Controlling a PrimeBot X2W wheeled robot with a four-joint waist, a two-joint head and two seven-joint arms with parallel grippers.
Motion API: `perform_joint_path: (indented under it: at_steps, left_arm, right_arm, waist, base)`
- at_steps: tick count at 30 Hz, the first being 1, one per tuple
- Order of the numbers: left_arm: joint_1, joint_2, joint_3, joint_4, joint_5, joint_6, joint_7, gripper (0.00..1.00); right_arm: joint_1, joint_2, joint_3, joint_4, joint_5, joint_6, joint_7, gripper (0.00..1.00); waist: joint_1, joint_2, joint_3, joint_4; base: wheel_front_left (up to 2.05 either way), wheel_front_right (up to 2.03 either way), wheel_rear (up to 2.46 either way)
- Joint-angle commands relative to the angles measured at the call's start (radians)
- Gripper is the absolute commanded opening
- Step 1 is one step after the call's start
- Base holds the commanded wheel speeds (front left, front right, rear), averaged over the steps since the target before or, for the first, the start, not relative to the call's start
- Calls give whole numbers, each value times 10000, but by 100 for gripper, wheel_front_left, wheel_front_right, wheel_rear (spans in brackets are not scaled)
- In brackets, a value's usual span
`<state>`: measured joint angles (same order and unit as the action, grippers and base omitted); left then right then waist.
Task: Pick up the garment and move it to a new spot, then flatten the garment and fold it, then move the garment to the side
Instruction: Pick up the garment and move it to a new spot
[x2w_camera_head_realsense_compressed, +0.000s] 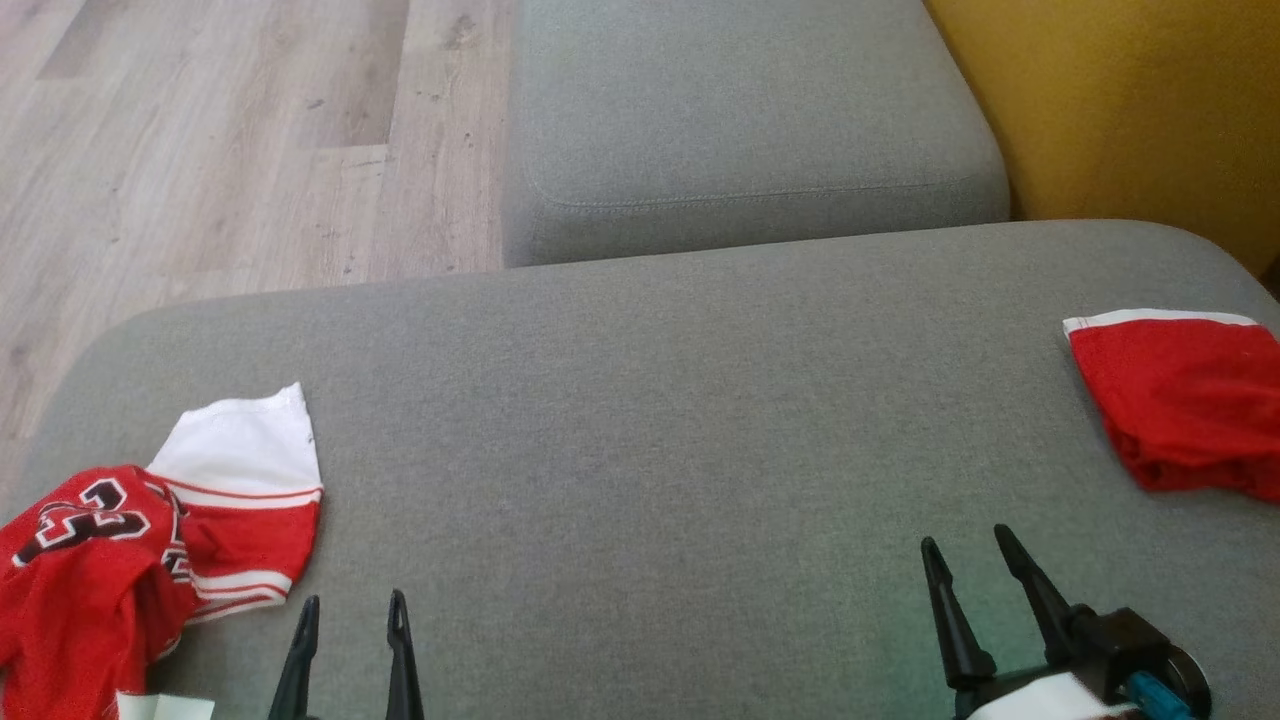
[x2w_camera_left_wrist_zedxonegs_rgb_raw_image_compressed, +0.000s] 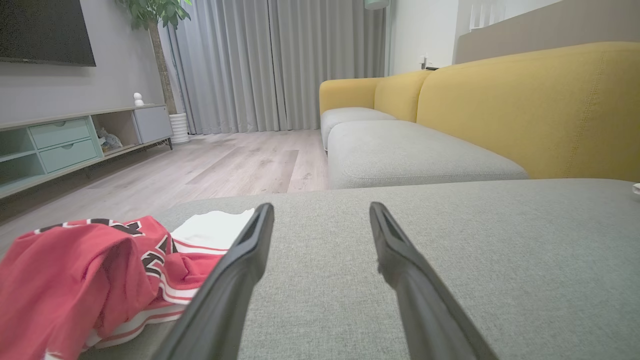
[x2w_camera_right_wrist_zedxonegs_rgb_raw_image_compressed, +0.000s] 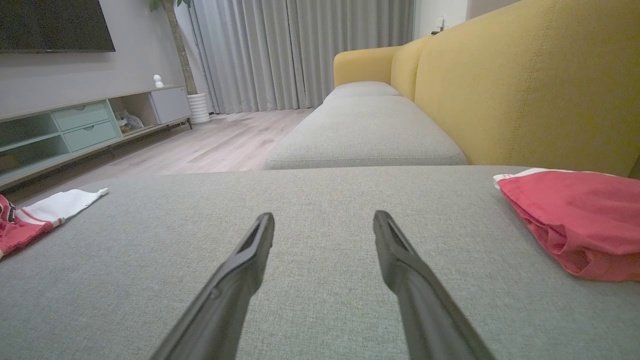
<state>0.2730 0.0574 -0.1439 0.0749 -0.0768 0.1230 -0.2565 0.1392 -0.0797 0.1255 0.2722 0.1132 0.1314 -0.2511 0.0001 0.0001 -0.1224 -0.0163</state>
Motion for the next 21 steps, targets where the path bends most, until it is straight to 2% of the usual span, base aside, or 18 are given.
perform_joint_path:
  at_steps: [1,6,10,13,19,20,21]
  left_arm:
    - [-351,-71,230,-268,76,-5,-53,100]
    - [-360,-71,161,-205,120,-86,-53,100]
    - [-421,-71,104,-136,287,-182,-53,100]
    - [-508,-71,76,-109,408,-218,-53,100]
    - [-527,-71,217,-123,490,-166,-53,100]
    - [-527,-71,217,-123,490,-166,-53,100]
    - [-514,-71,263,-125,482,-144,-53,100]
  right_arm:
    - [-213,-28,160,-325,-17,-7,-107,100]
    - [-190,-9,71,-319,-2,-7,-107,100]
    - [-97,14,-47,-300,44,-7,-107,100]
    - [-27,67,-131,-291,117,-7,-107,100]
    - [-182,176,-22,-311,222,-7,-107,100]
    - [-182,176,-22,-311,222,-7,-107,100]
    - [-229,186,-7,-310,224,-7,-107,100]
  waist:
    - [-1,-1,1,23]
    - [-1,-1,2,171]
    - [-1,-1,35,612]
    - [-1,-1,103,1242]
    - [-1,-1,351,2972]
    - [-1,-1,351,2972]
    - [-1,-1,395,3262]
  base:
    - [0,0,0]
    - [0,0,0]
    - [0,0,0]
    - [0,0,0]
    - [0,0,0]
    - [0,0,0]
    - [0,0,0]
